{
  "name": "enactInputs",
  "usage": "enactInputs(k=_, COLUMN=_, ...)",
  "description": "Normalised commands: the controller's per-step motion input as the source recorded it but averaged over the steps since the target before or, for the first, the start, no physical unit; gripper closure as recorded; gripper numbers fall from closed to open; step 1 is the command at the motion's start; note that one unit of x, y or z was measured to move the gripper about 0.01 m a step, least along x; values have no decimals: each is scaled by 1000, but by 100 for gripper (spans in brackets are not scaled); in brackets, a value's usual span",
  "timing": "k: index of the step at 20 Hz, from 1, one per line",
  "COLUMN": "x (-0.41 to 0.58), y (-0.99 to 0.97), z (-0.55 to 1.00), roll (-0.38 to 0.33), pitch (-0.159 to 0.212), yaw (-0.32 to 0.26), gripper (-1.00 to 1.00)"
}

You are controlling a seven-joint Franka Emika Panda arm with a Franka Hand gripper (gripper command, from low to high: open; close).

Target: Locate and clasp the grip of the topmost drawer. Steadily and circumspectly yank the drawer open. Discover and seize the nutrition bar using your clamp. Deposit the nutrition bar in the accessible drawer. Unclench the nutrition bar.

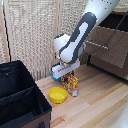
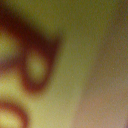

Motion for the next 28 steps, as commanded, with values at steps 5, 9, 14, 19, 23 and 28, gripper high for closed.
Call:
enactInputs(k=5, x=76, y=50, z=0, roll=1, pitch=3, yaw=-57, gripper=100)
enactInputs(k=9, x=25, y=1, z=14, roll=10, pitch=54, yaw=-45, gripper=100)
enactInputs(k=14, x=245, y=56, z=247, roll=4, pitch=54, yaw=-9, gripper=100)
enactInputs(k=19, x=347, y=178, z=809, roll=0, pitch=115, yaw=-96, gripper=100)
enactInputs(k=23, x=449, y=273, z=995, roll=-24, pitch=67, yaw=-135, gripper=100)
enactInputs(k=28, x=478, y=316, z=988, roll=-28, pitch=67, yaw=-118, gripper=100)
